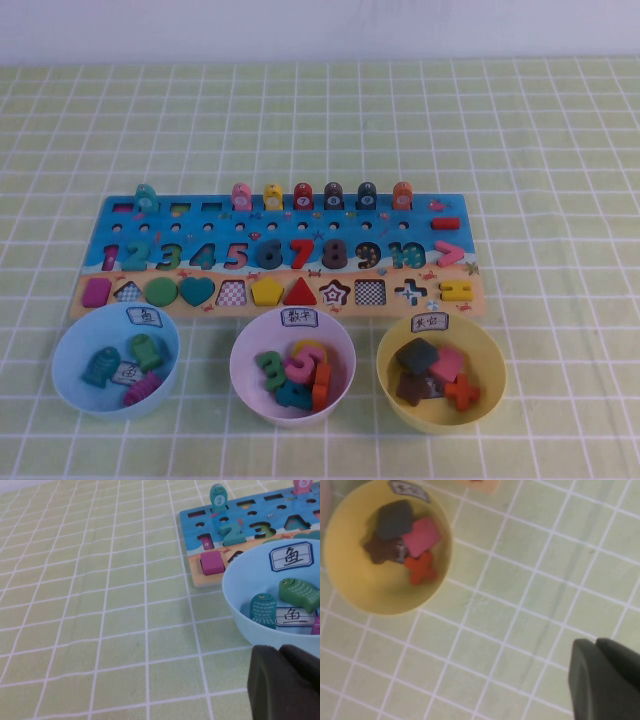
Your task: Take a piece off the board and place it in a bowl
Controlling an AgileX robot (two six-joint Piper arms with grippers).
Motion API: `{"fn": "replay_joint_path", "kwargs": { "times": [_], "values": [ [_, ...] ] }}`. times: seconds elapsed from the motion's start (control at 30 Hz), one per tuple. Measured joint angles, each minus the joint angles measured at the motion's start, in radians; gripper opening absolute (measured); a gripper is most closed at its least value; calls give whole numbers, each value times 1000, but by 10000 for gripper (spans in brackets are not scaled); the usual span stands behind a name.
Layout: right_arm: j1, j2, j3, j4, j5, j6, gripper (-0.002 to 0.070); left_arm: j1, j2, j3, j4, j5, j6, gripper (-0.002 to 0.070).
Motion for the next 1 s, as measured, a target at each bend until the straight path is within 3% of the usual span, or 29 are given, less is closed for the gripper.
{"fn": "replay_joint_path", "kwargs": {
  "times": [0.2, 0.67, 1.0],
  "values": [
    [35, 197, -151, -119, 0, 58, -17, 0, 0, 0, 0, 0, 0, -4],
    [301, 595, -517, -391, 0, 150, -17, 0, 0, 0, 0, 0, 0, -4],
    [353, 790, -672, -255, 0, 74, -17, 0, 0, 0, 0, 0, 0, -5]
  ]
}}
